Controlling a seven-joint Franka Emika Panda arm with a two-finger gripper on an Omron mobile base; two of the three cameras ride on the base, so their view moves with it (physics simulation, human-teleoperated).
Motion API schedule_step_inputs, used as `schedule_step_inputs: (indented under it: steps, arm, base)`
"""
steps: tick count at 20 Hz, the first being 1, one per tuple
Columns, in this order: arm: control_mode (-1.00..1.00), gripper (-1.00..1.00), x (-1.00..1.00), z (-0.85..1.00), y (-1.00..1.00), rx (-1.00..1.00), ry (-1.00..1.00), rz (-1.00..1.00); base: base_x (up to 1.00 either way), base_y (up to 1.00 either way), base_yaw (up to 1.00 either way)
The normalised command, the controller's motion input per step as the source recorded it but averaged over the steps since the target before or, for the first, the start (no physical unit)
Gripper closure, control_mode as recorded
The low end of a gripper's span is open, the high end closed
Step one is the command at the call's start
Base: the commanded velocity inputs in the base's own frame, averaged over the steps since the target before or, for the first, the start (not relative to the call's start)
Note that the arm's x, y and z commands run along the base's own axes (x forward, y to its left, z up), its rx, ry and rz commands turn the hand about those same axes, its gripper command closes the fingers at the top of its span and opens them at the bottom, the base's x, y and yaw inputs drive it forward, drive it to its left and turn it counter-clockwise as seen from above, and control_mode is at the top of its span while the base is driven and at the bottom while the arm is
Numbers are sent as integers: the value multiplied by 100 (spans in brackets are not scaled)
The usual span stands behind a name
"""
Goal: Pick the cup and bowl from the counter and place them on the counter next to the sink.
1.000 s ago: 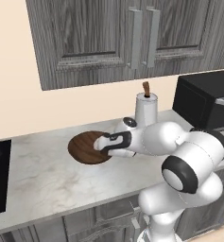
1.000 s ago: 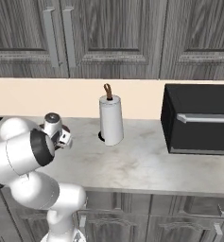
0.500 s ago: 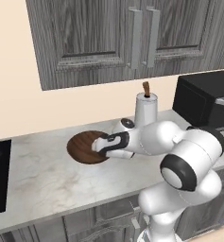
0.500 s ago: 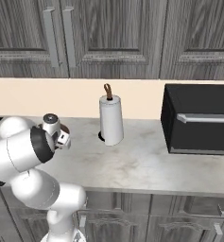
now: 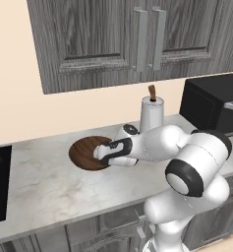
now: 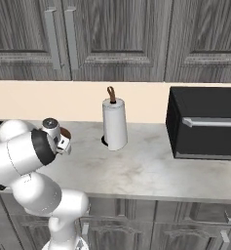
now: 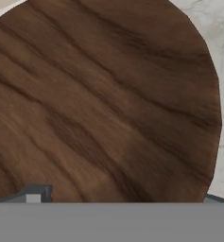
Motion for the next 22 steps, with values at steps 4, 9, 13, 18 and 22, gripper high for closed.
schedule_step_inputs:
  steps: [4,9,13,18,22]
  arm:
    - [-100,-100,0,0,0,0,0,0]
    - [-100,-100,0,0,0,0,0,0]
    - [-100,100,0,0,0,0,0,0]
    - [-100,100,0,0,0,0,0,0]
    - [-100,100,-12,0,0,0,-1,0]
  base:
    - [0,0,0]
    - [0,0,0]
    - [0,0,0]
    - [0,0,0]
    - [0,0,0]
